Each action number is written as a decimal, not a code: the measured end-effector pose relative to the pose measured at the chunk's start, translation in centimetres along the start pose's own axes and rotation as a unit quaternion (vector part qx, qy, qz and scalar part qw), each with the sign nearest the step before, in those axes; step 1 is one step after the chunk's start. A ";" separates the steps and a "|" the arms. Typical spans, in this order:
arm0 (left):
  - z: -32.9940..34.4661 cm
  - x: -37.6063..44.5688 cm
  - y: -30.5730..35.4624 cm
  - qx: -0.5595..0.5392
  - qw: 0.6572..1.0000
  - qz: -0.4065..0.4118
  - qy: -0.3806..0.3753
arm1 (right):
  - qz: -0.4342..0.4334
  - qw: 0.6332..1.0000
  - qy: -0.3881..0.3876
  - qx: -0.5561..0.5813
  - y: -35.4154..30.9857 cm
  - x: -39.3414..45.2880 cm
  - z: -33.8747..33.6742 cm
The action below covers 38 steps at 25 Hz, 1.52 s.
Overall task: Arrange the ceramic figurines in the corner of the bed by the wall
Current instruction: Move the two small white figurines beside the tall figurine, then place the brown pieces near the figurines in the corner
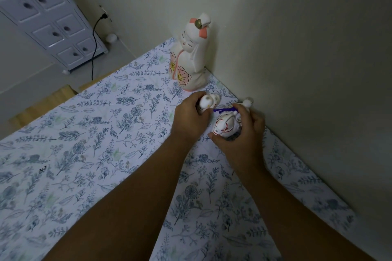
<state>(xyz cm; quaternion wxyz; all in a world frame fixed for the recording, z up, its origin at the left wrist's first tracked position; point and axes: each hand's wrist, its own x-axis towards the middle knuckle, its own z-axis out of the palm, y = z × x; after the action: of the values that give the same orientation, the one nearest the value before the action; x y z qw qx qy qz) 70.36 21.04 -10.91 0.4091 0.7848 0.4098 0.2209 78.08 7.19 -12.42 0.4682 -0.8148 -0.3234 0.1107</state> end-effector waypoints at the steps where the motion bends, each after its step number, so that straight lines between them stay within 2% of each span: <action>1: -0.3 -0.4 0.2 -0.015 1.000 -0.010 -0.005 | 0.005 1.000 -0.009 -0.003 -0.3 0.0 -0.1; 5: -3.8 -4.2 1.0 -0.023 0.999 -0.031 -0.001 | 0.022 0.997 -0.036 -0.067 -2.6 -1.4 -1.3; 7: -6.7 -8.1 0.9 0.019 0.999 -0.031 0.024 | -0.026 0.986 -0.037 -0.163 -4.4 -3.7 -2.0; 9: -10.1 -13.1 0.6 0.045 0.997 -0.042 0.045 | -0.109 0.970 -0.060 -0.208 -6.5 -7.0 -2.2; 11: -13.4 -18.7 0.0 0.071 0.993 -0.067 0.068 | -0.166 0.958 -0.129 -0.196 -8.9 -11.0 -1.5; 15: -19.2 -29.2 -2.9 0.133 0.974 -0.136 0.126 | -0.258 0.904 -0.293 -0.177 -13.4 -19.0 2.1; 18: -22.5 -34.0 -6.3 0.136 0.962 -0.190 0.141 | -0.263 0.879 -0.373 -0.140 -16.3 -22.9 5.6; 22: -24.4 -35.1 -10.4 0.100 0.962 -0.222 0.125 | -0.194 0.887 -0.408 -0.101 -18.4 -25.2 11.0; 25: -25.0 -34.3 -12.0 0.094 0.968 -0.211 0.100 | -0.171 0.897 -0.393 -0.106 -18.1 -26.0 12.5; 30: -23.5 -32.5 -9.3 0.046 0.990 -0.109 0.073 | -0.093 0.958 -0.259 -0.078 -16.0 -25.7 7.3; 34: -17.3 -28.2 -3.4 0.007 1.000 -0.027 -0.010 | -0.025 0.986 -0.145 -0.079 -11.9 -21.8 -1.0; 38: -8.4 -22.5 2.1 0.009 0.996 0.036 -0.084 | 0.029 0.993 -0.056 -0.095 -6.5 -15.9 -7.8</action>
<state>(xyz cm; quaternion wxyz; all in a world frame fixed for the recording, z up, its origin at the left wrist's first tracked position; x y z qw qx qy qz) 52.88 5.70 -4.65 0.4268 0.8183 0.3477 0.1652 66.90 -5.89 -4.73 0.3663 -0.8571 -0.3346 0.1386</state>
